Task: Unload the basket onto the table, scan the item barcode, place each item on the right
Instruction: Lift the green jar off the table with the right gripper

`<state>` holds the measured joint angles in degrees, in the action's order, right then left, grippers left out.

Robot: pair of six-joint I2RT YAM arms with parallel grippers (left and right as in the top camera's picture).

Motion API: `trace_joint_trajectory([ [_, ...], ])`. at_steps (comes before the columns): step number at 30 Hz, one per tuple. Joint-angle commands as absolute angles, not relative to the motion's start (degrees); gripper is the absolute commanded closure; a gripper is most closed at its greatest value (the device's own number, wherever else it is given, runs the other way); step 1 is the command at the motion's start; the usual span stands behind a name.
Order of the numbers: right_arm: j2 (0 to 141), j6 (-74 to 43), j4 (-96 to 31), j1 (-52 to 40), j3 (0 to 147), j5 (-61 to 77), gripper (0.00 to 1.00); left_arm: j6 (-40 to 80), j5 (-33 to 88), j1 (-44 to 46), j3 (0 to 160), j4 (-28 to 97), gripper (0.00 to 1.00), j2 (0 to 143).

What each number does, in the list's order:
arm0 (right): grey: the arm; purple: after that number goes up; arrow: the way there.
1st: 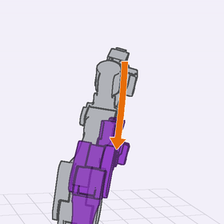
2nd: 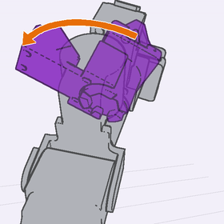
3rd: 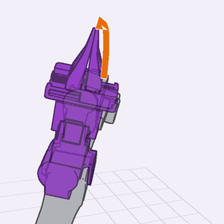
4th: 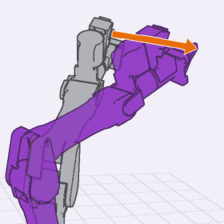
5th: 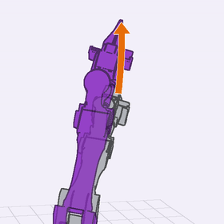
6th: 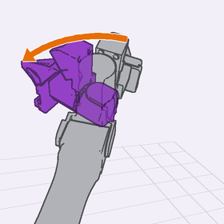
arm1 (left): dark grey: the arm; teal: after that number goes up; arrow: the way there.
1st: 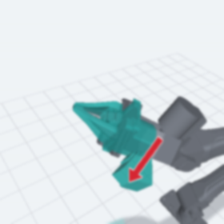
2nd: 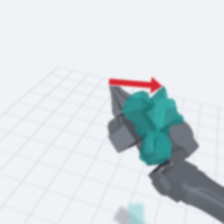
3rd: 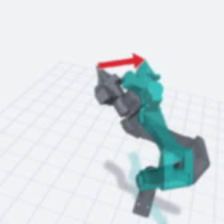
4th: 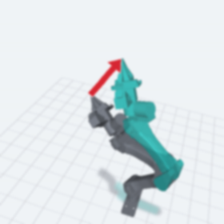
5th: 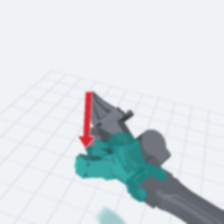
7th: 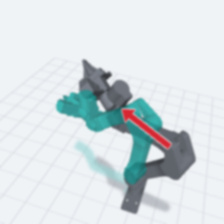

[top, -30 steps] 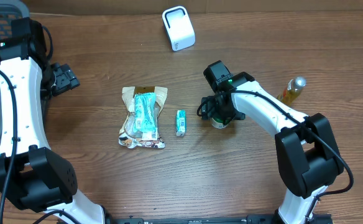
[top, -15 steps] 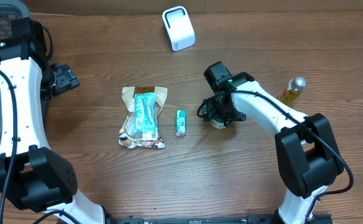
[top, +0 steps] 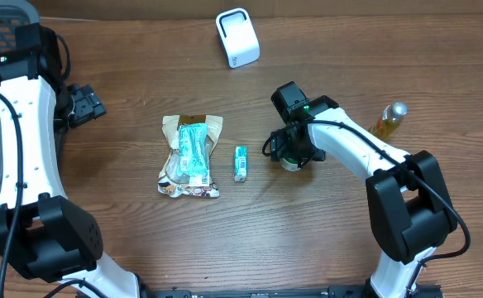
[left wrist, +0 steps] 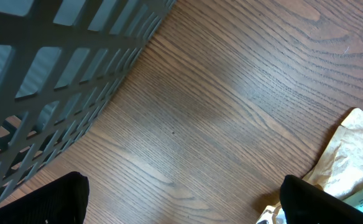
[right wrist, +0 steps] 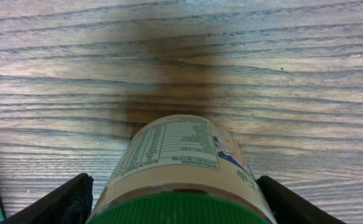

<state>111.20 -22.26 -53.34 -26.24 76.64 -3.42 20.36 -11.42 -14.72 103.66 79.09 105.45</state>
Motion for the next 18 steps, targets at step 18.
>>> trace_joint_trajectory([
  [18, 111.35, -22.31, -54.39, -25.85, 76.44, -3.99, 0.3, 19.27, -12.19, -14.7, 104.66, 79.05, 0.0, 106.02],
])
